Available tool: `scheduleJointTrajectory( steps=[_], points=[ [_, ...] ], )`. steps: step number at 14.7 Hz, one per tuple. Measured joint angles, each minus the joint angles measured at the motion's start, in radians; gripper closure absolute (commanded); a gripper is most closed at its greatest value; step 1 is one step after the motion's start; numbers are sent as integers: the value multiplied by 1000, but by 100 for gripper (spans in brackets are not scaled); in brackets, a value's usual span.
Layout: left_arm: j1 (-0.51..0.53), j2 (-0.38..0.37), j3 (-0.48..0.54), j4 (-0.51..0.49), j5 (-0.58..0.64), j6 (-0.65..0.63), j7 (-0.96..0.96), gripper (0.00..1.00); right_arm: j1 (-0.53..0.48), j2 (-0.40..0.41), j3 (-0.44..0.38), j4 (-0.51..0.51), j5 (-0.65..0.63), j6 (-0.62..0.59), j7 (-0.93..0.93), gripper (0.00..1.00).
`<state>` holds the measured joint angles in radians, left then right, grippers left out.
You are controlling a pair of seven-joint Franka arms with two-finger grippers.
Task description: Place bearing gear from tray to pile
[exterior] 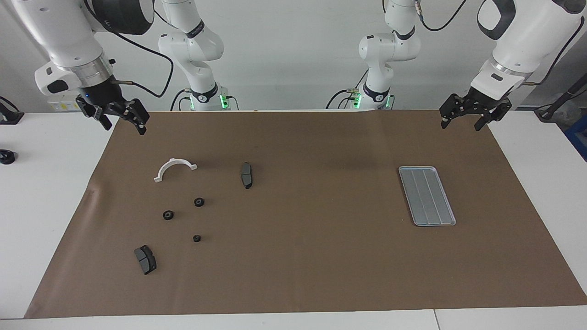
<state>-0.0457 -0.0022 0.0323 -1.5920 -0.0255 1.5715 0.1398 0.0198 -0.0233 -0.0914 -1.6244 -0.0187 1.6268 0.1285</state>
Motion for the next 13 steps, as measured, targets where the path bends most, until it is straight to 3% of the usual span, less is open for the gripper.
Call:
scheduleJointTrajectory(
  steps=[13],
  points=[
    [0,0,1,0,0,0,0,0,25,-4,-29,4,0,-59,-107,0]
  ],
)
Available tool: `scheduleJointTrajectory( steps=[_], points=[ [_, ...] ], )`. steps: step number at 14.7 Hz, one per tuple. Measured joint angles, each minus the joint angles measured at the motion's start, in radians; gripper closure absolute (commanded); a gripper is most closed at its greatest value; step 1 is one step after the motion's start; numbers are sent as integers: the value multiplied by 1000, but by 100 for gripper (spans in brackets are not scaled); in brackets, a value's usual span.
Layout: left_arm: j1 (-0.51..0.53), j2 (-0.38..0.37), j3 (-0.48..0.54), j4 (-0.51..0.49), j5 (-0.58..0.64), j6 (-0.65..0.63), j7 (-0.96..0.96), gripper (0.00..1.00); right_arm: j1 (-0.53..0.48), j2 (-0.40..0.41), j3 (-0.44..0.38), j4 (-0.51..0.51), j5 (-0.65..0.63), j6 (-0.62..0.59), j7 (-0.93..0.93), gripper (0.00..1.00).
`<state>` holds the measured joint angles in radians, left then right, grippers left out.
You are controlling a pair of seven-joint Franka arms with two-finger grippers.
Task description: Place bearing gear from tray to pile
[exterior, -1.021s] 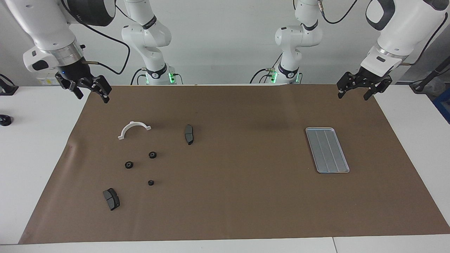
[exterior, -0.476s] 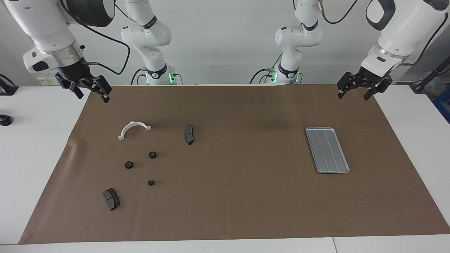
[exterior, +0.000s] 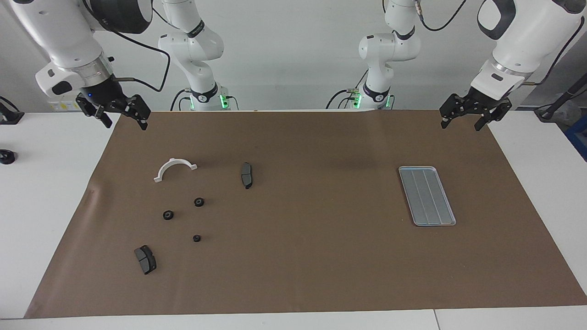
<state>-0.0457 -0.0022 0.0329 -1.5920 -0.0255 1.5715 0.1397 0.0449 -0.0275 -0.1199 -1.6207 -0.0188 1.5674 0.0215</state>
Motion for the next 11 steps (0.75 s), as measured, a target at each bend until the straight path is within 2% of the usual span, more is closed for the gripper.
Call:
scheduleJointTrajectory(
  steps=[11],
  points=[
    [0,0,0,0,0,0,0,0,2,-9,1,18,2,-7,37,0]
  ],
)
